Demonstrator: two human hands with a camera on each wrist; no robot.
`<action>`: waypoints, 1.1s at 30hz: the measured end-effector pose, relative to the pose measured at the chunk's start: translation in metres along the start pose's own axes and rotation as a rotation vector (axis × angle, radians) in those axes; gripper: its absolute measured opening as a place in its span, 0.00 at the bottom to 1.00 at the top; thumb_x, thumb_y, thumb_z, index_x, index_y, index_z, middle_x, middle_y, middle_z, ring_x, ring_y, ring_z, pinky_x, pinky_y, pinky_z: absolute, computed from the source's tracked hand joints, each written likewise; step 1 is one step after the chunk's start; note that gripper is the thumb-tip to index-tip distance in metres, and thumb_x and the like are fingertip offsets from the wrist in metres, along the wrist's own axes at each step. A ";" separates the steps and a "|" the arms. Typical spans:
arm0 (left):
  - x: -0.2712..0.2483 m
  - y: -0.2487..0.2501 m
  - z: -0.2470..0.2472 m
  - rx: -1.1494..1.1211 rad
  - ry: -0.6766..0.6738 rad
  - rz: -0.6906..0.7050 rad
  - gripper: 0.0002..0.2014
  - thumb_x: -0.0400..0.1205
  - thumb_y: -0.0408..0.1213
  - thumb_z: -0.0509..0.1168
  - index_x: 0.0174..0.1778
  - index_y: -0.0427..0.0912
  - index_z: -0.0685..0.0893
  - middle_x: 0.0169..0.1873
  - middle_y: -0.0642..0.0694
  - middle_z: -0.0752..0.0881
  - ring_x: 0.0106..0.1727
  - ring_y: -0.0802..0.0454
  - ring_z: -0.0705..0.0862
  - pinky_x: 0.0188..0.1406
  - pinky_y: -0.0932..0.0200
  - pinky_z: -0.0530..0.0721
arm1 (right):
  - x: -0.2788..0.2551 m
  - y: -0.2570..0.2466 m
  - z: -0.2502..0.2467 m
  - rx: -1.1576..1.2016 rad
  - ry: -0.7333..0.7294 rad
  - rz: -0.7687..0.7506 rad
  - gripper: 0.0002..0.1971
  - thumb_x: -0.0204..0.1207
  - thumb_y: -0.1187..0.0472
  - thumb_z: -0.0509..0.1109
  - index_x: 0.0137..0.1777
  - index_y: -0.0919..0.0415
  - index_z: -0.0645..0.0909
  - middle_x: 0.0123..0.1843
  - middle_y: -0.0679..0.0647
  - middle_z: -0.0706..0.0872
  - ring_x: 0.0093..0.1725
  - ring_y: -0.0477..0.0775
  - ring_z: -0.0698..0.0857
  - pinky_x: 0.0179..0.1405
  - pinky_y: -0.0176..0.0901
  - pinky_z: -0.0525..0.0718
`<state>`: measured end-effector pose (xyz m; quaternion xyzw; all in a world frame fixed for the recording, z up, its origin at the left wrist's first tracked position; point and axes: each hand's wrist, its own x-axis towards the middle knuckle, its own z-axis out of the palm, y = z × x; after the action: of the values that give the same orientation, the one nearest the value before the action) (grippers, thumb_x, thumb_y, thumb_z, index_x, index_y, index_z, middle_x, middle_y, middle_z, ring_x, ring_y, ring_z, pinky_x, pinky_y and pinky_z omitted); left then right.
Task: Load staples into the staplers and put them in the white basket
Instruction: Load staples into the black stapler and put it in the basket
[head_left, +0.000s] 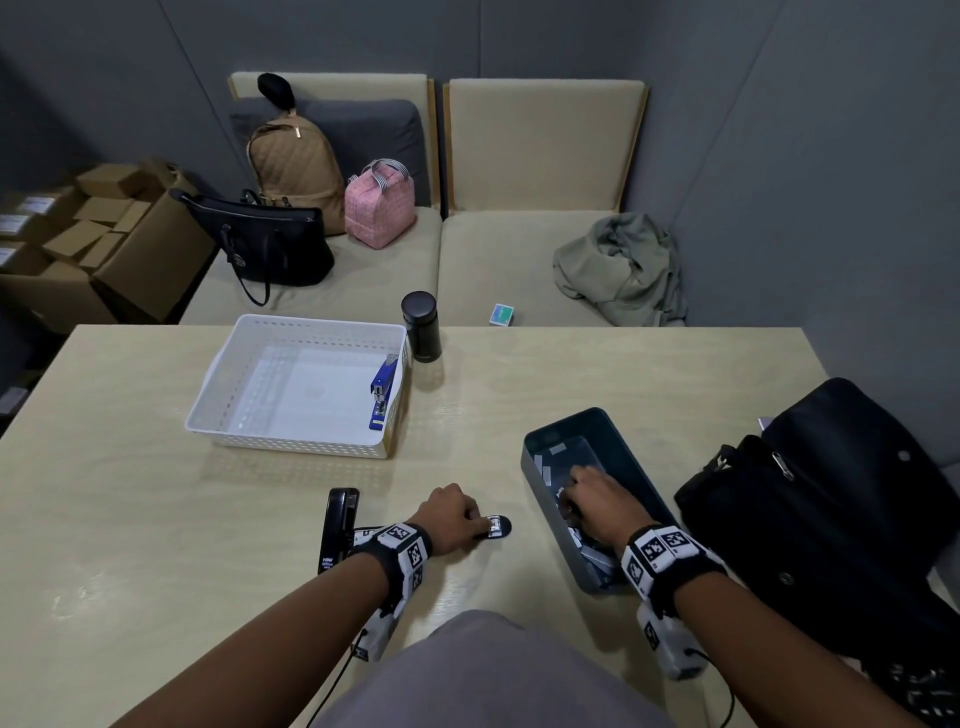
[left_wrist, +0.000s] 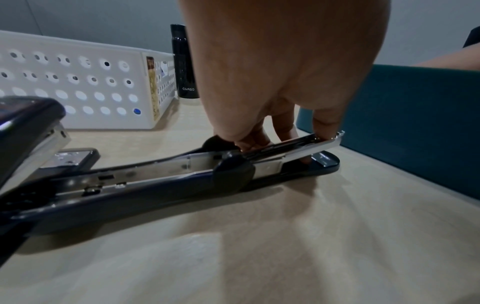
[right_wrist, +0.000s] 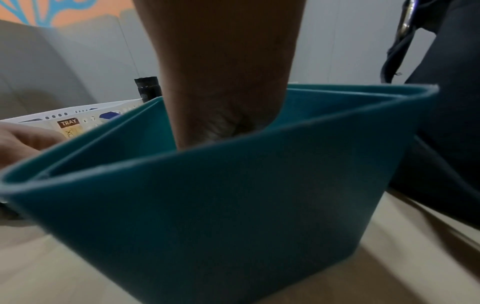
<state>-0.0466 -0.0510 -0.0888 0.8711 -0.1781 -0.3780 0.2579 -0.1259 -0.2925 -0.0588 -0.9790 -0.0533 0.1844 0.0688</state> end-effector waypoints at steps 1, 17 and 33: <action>0.000 0.000 -0.001 -0.009 -0.002 -0.006 0.16 0.72 0.56 0.66 0.25 0.49 0.85 0.30 0.45 0.89 0.38 0.47 0.87 0.44 0.51 0.87 | 0.001 0.000 0.000 0.016 0.001 0.003 0.09 0.78 0.65 0.67 0.55 0.59 0.85 0.58 0.57 0.79 0.60 0.58 0.78 0.56 0.47 0.77; -0.011 0.010 -0.018 0.151 -0.004 -0.063 0.13 0.71 0.55 0.69 0.34 0.48 0.85 0.38 0.47 0.88 0.46 0.45 0.83 0.46 0.52 0.80 | 0.004 -0.041 -0.074 0.964 0.406 0.063 0.21 0.84 0.69 0.57 0.68 0.43 0.75 0.43 0.52 0.84 0.37 0.44 0.84 0.40 0.41 0.86; -0.059 0.001 -0.014 0.253 -0.007 -0.453 0.55 0.48 0.85 0.56 0.62 0.48 0.81 0.68 0.41 0.72 0.72 0.33 0.67 0.65 0.24 0.67 | 0.010 -0.103 0.006 0.612 0.069 0.288 0.09 0.80 0.68 0.60 0.46 0.56 0.80 0.47 0.49 0.86 0.48 0.49 0.84 0.45 0.41 0.80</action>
<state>-0.0747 -0.0177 -0.0469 0.9129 -0.0250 -0.4036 0.0548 -0.1270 -0.1890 -0.0523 -0.9161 0.1456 0.1664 0.3344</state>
